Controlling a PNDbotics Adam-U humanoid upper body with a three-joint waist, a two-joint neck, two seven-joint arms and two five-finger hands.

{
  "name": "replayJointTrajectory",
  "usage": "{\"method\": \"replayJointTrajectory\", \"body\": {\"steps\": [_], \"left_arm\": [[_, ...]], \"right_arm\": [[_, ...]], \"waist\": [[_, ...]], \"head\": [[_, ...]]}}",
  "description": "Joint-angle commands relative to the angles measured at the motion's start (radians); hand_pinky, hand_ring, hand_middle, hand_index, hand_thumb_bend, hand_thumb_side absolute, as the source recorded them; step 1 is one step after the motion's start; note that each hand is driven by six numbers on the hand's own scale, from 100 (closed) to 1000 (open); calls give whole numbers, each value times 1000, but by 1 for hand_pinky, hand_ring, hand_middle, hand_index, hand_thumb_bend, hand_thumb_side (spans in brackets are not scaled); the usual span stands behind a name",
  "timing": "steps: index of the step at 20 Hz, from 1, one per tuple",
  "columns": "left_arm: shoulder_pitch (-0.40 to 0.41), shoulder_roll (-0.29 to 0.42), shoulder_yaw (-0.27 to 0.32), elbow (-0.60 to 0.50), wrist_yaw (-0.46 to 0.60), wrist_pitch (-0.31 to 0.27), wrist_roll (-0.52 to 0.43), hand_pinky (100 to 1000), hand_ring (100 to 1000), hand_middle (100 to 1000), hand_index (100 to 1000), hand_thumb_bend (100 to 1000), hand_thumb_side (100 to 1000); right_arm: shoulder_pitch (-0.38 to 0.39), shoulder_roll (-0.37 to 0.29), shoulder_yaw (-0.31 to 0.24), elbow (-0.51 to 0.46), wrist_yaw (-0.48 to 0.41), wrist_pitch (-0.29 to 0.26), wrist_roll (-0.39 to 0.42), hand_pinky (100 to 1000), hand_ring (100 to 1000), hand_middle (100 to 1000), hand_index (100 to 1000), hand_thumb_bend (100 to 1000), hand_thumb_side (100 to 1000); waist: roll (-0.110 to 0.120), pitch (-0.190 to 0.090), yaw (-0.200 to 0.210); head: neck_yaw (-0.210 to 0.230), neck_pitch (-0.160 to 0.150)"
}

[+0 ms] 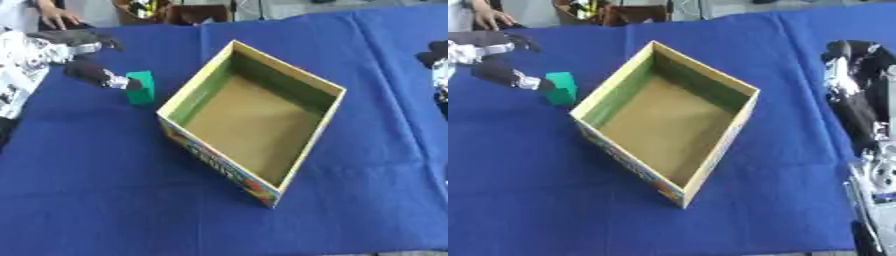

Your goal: Pick up objects on the table and place them in the box.

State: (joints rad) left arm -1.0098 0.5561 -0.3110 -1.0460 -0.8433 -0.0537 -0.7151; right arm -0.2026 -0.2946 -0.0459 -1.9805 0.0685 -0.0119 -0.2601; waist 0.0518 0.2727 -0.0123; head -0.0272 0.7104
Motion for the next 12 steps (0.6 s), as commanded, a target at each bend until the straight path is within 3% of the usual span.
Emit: {"method": "replayJointTrajectory", "body": {"steps": [1, 5, 12], "left_arm": [[-47, -5, 66, 20, -121, -60, -88, 804, 978, 1000, 1000, 668, 819], [-70, -24, 122, 31, -211, -131, -134, 775, 953, 1000, 1000, 665, 803], [-83, -39, 156, 88, -137, -197, -114, 754, 916, 1000, 1000, 662, 795]], "right_arm": [[-8, -7, 4, -19, -4, 0, 7, 780, 682, 516, 646, 100, 510], [-11, -3, 7, -19, -1, 0, 12, 780, 683, 515, 645, 100, 511], [-13, 8, 14, -19, 5, 5, 23, 781, 682, 511, 642, 100, 505]], "waist": [[-4, -12, -2], [-7, -1, -8], [-10, 16, -20]], "head": [[4, -13], [9, -21], [13, -39]]}}
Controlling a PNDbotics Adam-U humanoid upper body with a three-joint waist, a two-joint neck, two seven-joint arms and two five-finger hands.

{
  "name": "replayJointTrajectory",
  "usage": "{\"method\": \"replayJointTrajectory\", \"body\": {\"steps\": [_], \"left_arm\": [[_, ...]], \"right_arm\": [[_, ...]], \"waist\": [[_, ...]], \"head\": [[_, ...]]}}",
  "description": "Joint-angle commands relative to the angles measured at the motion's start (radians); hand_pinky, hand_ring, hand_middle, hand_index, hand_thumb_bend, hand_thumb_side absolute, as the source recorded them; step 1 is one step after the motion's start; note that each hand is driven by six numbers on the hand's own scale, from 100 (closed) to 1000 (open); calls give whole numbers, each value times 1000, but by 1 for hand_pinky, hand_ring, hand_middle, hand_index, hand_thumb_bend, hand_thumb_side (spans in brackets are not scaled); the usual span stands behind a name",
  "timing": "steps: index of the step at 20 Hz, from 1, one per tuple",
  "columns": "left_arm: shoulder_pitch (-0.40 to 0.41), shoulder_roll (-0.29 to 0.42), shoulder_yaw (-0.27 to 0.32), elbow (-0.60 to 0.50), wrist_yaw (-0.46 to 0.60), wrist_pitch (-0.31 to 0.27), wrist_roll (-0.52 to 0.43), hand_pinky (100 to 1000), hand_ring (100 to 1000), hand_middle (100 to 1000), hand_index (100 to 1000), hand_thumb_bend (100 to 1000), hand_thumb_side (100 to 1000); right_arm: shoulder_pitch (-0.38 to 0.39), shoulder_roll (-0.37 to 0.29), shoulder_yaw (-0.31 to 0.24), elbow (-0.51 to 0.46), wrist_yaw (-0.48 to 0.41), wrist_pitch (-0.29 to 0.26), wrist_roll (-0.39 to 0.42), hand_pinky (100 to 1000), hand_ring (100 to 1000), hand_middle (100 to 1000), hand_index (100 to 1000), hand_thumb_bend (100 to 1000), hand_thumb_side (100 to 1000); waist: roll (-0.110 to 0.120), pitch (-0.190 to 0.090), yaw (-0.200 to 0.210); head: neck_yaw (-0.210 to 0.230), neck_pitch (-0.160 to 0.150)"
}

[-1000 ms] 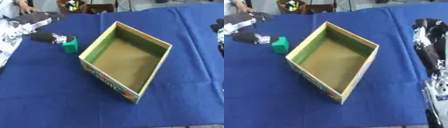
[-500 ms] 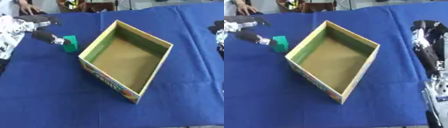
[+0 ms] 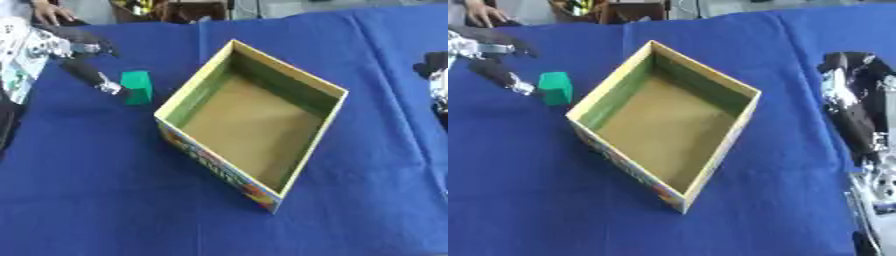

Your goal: Pick up objects on the table and place them in the box.

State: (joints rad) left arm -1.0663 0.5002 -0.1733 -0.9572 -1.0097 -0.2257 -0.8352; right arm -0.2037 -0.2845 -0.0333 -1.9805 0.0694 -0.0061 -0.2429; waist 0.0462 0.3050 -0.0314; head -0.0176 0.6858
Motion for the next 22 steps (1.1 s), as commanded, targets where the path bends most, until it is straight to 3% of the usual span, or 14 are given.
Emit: {"method": "replayJointTrajectory", "body": {"steps": [1, 10, 22], "left_arm": [[-28, 17, 18, 0, 38, -32, 11, 753, 916, 1000, 1000, 660, 794], [-37, 1, 13, 8, 52, -64, 21, 740, 899, 1000, 1000, 633, 781], [-47, -14, 21, 45, -23, -71, 59, 707, 876, 995, 1000, 604, 767]], "right_arm": [[-12, -1, 2, -19, 4, 0, 8, 781, 682, 511, 641, 100, 504], [-18, 4, 5, -19, 6, -1, 15, 781, 681, 509, 641, 100, 504], [-23, 12, 7, -19, 10, 0, 21, 782, 682, 507, 640, 100, 499]], "waist": [[-5, -14, -1], [-7, 1, -11], [-4, 20, -22]], "head": [[4, -17], [13, -32], [21, -50]]}}
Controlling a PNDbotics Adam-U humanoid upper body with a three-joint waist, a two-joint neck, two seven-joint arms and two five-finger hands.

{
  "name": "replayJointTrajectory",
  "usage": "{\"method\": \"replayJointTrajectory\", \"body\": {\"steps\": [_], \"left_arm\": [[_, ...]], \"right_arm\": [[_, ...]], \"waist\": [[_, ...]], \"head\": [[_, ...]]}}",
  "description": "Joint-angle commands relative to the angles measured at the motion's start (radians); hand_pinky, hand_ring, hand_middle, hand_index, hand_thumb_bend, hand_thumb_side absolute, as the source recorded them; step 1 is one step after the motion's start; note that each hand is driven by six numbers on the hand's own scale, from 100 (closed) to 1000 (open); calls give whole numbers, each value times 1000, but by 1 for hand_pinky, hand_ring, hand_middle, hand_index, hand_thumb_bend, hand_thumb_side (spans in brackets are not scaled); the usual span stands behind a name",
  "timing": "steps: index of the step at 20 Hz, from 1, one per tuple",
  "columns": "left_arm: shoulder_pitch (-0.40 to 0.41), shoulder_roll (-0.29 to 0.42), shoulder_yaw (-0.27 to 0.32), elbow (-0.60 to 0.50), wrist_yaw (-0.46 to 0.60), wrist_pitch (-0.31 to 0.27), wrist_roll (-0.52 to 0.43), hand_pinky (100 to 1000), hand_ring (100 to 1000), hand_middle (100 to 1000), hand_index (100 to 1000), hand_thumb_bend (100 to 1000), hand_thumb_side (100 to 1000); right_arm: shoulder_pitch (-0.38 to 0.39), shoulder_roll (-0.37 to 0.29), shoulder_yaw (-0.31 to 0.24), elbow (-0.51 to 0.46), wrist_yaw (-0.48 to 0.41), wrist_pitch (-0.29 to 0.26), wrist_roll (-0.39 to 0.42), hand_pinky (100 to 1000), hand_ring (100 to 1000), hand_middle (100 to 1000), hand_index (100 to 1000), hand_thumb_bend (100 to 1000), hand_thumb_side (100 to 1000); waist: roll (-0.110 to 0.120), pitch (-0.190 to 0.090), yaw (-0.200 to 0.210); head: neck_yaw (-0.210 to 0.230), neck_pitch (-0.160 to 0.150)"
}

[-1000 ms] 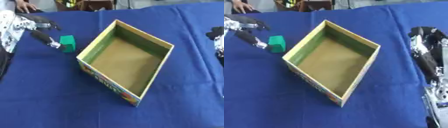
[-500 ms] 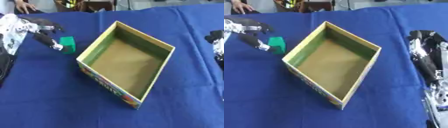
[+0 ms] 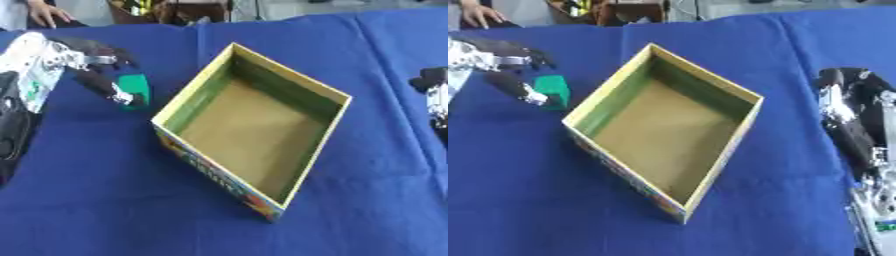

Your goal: Pick up objects on the table and place them in the box.

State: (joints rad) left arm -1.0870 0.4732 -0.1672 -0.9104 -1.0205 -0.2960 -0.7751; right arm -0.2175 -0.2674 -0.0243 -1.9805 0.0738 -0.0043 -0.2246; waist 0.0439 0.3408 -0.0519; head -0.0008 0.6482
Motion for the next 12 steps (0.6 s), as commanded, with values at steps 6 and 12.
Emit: {"method": "replayJointTrajectory", "body": {"steps": [6, 12], "left_arm": [[-24, 10, 24, 23, -32, 11, -17, 642, 816, 930, 1000, 545, 737], [-19, 5, 27, 23, 2, 0, 19, 595, 787, 919, 1000, 520, 729]], "right_arm": [[-11, -3, -2, -19, 7, 0, 2, 783, 682, 506, 639, 100, 496], [-10, 1, -3, -19, 9, 4, 0, 783, 682, 506, 638, 100, 494]], "waist": [[0, -11, -1], [-1, -9, -3]], "head": [[6, -14], [7, -22]]}}
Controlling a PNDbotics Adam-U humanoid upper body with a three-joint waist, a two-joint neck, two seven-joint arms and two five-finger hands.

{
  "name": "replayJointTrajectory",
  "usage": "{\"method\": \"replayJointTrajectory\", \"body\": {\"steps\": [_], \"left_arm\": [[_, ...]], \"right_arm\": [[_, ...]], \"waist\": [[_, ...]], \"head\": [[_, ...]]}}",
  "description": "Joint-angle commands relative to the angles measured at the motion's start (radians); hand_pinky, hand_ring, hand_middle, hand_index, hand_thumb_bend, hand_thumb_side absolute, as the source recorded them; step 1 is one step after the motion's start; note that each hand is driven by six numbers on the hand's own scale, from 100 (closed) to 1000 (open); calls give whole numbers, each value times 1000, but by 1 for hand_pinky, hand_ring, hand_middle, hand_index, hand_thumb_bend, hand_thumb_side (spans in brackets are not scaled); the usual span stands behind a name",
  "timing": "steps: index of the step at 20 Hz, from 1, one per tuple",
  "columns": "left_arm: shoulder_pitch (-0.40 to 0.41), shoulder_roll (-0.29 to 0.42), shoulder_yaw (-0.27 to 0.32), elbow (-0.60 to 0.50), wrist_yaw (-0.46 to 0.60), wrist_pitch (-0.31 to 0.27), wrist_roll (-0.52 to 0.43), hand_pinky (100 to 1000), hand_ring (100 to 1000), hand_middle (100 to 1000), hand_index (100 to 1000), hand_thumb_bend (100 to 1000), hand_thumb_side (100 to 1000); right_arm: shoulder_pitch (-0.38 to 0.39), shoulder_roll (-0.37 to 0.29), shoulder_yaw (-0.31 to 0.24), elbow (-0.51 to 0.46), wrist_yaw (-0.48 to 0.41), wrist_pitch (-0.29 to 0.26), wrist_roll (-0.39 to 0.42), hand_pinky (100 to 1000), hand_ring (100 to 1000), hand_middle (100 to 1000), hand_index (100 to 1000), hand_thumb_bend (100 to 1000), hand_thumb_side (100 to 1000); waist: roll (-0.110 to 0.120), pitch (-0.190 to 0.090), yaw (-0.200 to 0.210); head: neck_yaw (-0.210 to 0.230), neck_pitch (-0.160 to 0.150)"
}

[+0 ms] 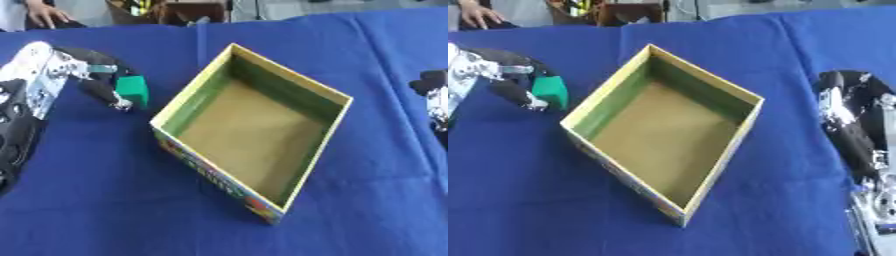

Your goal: Pick up objects on the table and place them in the box.

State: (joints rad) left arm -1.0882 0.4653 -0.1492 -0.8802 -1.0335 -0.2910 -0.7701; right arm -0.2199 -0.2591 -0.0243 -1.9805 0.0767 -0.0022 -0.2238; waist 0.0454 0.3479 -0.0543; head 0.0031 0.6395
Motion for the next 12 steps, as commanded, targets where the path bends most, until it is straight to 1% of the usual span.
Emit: {"method": "replayJointTrajectory", "body": {"steps": [1, 4, 6, 8, 9, 12], "left_arm": [[-17, 12, 8, -7, 20, -7, 18, 592, 784, 916, 1000, 514, 729], [-14, 11, 6, -8, 27, -10, 31, 564, 765, 876, 979, 484, 721], [-12, 10, 5, -11, 30, -14, 45, 552, 758, 866, 969, 478, 720], [-10, 9, 2, -11, 27, -17, 56, 518, 735, 817, 926, 456, 695], [-9, 9, 1, -10, 23, -17, 60, 512, 730, 807, 917, 440, 700], [-7, 8, 1, -8, 13, -18, 74, 450, 668, 716, 837, 350, 661]], "right_arm": [[-8, -7, -4, -19, 6, 2, -1, 783, 682, 506, 638, 100, 494], [-7, -7, -4, -19, 7, 2, -2, 783, 682, 506, 638, 100, 494], [-7, -6, -5, -19, 7, 2, -2, 783, 683, 506, 638, 100, 494], [-8, -5, -6, -19, 7, 3, -3, 783, 682, 506, 638, 100, 498], [-8, -5, -6, -19, 7, 2, -3, 783, 682, 506, 638, 100, 491], [-8, -5, -8, -19, 7, 2, -4, 783, 682, 505, 638, 100, 490]], "waist": [[-2, -16, -1], [-3, -15, -1], [-4, -15, -2], [-4, -14, -3], [-4, -14, -3], [-5, -13, -3]], "head": [[3, -15], [4, -16], [5, -16], [5, -17], [4, -16], [4, -14]]}}
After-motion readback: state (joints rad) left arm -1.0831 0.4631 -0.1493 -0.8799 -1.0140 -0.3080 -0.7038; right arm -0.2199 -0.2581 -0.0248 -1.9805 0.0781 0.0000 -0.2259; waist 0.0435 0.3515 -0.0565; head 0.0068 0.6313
